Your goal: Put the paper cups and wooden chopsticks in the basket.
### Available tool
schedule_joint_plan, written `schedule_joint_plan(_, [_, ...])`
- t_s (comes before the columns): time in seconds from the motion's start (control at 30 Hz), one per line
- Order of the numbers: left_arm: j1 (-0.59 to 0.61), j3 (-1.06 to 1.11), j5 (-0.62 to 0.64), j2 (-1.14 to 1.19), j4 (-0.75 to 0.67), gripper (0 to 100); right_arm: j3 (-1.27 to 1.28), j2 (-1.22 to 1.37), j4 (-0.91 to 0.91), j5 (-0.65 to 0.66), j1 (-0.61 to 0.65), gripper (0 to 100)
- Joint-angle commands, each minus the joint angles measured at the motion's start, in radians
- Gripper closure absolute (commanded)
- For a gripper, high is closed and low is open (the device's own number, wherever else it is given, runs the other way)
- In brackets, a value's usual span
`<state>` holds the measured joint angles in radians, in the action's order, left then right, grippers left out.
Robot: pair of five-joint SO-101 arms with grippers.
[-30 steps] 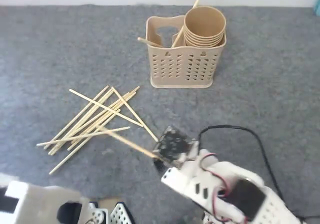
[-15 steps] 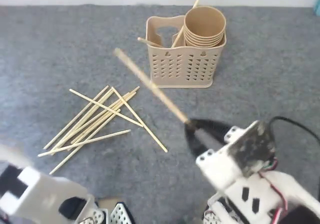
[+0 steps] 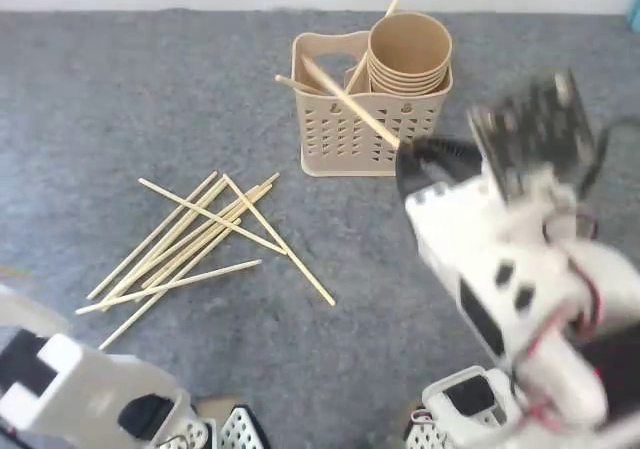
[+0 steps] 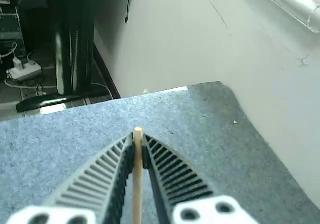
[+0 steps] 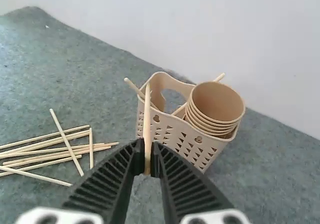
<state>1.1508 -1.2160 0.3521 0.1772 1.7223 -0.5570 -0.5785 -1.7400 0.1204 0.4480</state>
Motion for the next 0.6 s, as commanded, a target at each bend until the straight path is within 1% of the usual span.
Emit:
schedule_joint_plan(0.0, [0.012,-0.039,0.006,-0.012,0.029,99,-0.222,0.213,-0.059,0.012,-0.053,99.1])
schedule_joint_plan(0.1, [0.014,-0.045,0.006,-0.012,0.029,99,-0.245,0.292,-0.053,0.017,-0.097,99.1])
schedule_joint_plan(0.3, [0.020,-0.076,0.006,-0.012,0.029,99,-0.250,0.361,-0.018,0.017,-0.117,99.1])
schedule_joint_plan(0.47, [0.020,-0.076,0.006,-0.012,0.031,99,-0.227,0.361,-0.062,0.015,-0.054,99.0])
schedule_joint_plan(0.57, [0.020,-0.073,0.006,-0.012,0.031,99,-0.121,0.343,-0.062,0.009,-0.045,99.0])
